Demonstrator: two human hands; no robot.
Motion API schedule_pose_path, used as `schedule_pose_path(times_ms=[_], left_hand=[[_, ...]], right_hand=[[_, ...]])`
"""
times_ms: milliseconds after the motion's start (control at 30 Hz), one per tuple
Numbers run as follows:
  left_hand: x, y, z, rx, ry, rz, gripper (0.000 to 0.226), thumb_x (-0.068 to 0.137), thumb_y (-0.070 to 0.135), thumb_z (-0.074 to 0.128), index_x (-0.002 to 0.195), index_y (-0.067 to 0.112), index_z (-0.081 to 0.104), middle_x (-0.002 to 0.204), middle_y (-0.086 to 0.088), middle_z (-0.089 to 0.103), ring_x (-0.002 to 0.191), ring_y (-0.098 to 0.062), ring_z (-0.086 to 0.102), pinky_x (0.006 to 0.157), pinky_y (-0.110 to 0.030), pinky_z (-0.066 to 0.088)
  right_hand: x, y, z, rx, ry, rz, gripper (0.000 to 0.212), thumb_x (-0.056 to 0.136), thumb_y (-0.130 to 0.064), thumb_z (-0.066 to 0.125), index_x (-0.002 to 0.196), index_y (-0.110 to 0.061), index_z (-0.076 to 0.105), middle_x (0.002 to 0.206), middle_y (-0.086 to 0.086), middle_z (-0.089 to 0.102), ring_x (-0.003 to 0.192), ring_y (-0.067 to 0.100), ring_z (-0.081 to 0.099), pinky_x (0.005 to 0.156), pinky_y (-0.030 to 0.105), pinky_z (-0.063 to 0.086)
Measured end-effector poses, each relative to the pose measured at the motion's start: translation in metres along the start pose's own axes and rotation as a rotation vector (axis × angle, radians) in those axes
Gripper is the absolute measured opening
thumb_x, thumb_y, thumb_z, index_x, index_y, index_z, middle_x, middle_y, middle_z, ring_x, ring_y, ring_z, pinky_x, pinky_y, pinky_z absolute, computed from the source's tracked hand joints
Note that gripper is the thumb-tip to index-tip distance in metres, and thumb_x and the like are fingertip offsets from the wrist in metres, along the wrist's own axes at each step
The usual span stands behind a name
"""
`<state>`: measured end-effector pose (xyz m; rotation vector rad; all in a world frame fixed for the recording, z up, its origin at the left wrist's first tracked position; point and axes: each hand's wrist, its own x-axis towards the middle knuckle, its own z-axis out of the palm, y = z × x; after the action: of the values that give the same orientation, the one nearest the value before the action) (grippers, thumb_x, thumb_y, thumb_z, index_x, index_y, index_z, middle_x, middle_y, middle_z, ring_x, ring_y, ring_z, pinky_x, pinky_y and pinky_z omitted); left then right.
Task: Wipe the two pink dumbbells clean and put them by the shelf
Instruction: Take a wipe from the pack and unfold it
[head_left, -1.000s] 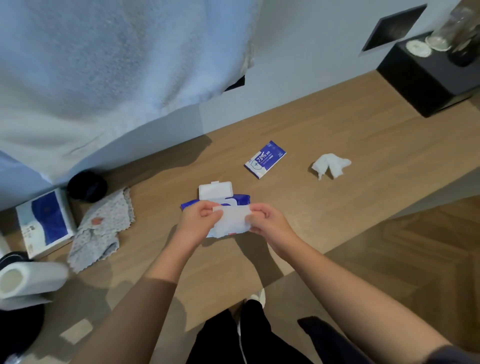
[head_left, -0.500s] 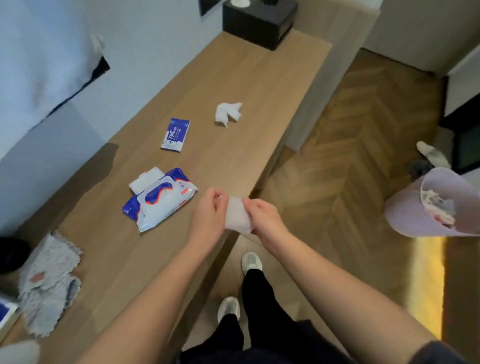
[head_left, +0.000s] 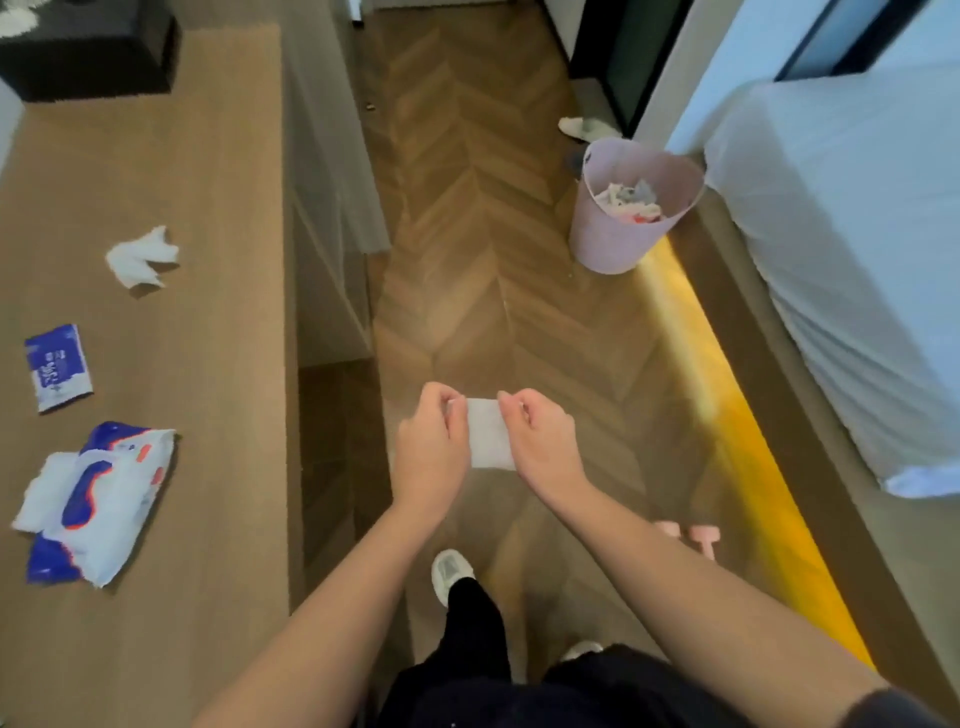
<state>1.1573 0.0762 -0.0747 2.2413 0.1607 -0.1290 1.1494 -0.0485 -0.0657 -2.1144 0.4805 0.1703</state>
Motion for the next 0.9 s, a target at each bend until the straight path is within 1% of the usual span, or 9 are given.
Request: schedule_pose_path(times_ms=[100, 267, 467, 533, 567, 600, 667, 767, 900], left_hand=[[-0.021, 0.034, 0.042, 0.045, -0.132, 0.083, 0.015, 0.104, 0.030, 0.040, 0.099, 0.022, 0.052, 0.085, 0.004, 0.061, 0.078, -0.016, 0.059, 0.066, -0.038, 0.051], [-0.080, 0.081, 0.121, 0.047, -0.325, 0.165, 0.017, 0.104, 0.030, 0.040, 0.095, 0.021, 0.051, 0.078, 0.005, 0.060, 0.073, -0.018, 0.060, 0.063, -0.041, 0.051], [-0.176, 0.119, 0.196, 0.111, -0.458, 0.234, 0.016, 0.104, 0.030, 0.038, 0.095, 0.023, 0.049, 0.080, 0.001, 0.063, 0.071, -0.017, 0.057, 0.060, -0.037, 0.042], [-0.214, 0.132, 0.224, 0.114, -0.511, 0.252, 0.016, 0.105, 0.031, 0.037, 0.096, 0.024, 0.050, 0.082, 0.002, 0.063, 0.074, -0.018, 0.059, 0.063, -0.039, 0.046], [-0.228, 0.139, 0.235, 0.117, -0.531, 0.268, 0.017, 0.105, 0.031, 0.037, 0.097, 0.023, 0.049, 0.082, 0.002, 0.062, 0.075, -0.020, 0.059, 0.064, -0.040, 0.048], [-0.240, 0.145, 0.245, 0.120, -0.545, 0.287, 0.017, 0.105, 0.031, 0.036, 0.097, 0.023, 0.049, 0.081, 0.003, 0.062, 0.075, -0.021, 0.060, 0.064, -0.041, 0.048], [-0.255, 0.160, 0.264, 0.122, -0.562, 0.310, 0.016, 0.105, 0.030, 0.037, 0.097, 0.022, 0.049, 0.078, 0.004, 0.061, 0.073, -0.021, 0.060, 0.064, -0.042, 0.048], [-0.264, 0.175, 0.296, 0.130, -0.581, 0.325, 0.016, 0.104, 0.029, 0.038, 0.097, 0.021, 0.049, 0.078, 0.002, 0.062, 0.074, -0.022, 0.061, 0.065, -0.045, 0.050], [-0.258, 0.197, 0.341, 0.157, -0.605, 0.311, 0.017, 0.104, 0.030, 0.037, 0.098, 0.020, 0.049, 0.081, -0.002, 0.064, 0.076, -0.026, 0.062, 0.067, -0.048, 0.052]], right_hand=[[-0.019, 0.041, -0.046, 0.017, 0.120, 0.096, 0.041, 0.101, -0.030, 0.047, 0.066, -0.011, 0.044, 0.060, -0.002, 0.045, 0.058, 0.012, 0.040, 0.059, 0.033, 0.028], [-0.063, 0.120, -0.116, 0.083, 0.296, 0.263, 0.044, 0.101, -0.036, 0.045, 0.082, 0.002, 0.058, 0.076, 0.013, 0.061, 0.074, 0.026, 0.058, 0.065, 0.040, 0.046], [-0.140, 0.203, -0.190, 0.104, 0.357, 0.400, 0.032, 0.104, -0.037, 0.044, 0.084, -0.017, 0.059, 0.075, -0.007, 0.057, 0.070, 0.009, 0.054, 0.055, 0.014, 0.031], [-0.167, 0.237, -0.214, 0.153, 0.411, 0.402, 0.031, 0.103, -0.040, 0.045, 0.082, -0.021, 0.059, 0.075, -0.007, 0.058, 0.076, 0.012, 0.059, 0.064, 0.022, 0.048], [-0.176, 0.251, -0.224, 0.143, 0.437, 0.412, 0.031, 0.102, -0.043, 0.044, 0.082, -0.024, 0.059, 0.077, -0.006, 0.060, 0.080, 0.014, 0.061, 0.075, 0.036, 0.055], [-0.184, 0.263, -0.233, 0.119, 0.453, 0.429, 0.031, 0.101, -0.045, 0.044, 0.082, -0.026, 0.059, 0.080, -0.005, 0.061, 0.082, 0.015, 0.062, 0.085, 0.048, 0.054], [-0.193, 0.278, -0.255, 0.107, 0.466, 0.448, 0.030, 0.101, -0.044, 0.044, 0.083, -0.026, 0.060, 0.084, -0.003, 0.062, 0.081, 0.015, 0.061, 0.091, 0.053, 0.051], [-0.192, 0.300, -0.283, 0.125, 0.478, 0.442, 0.033, 0.102, -0.040, 0.046, 0.086, -0.017, 0.063, 0.083, 0.000, 0.063, 0.075, 0.014, 0.062, 0.075, 0.044, 0.058], [-0.170, 0.335, -0.310, 0.147, 0.477, 0.486, 0.035, 0.102, -0.041, 0.047, 0.086, -0.014, 0.064, 0.079, -0.001, 0.063, 0.072, 0.013, 0.062, 0.059, 0.030, 0.052]])
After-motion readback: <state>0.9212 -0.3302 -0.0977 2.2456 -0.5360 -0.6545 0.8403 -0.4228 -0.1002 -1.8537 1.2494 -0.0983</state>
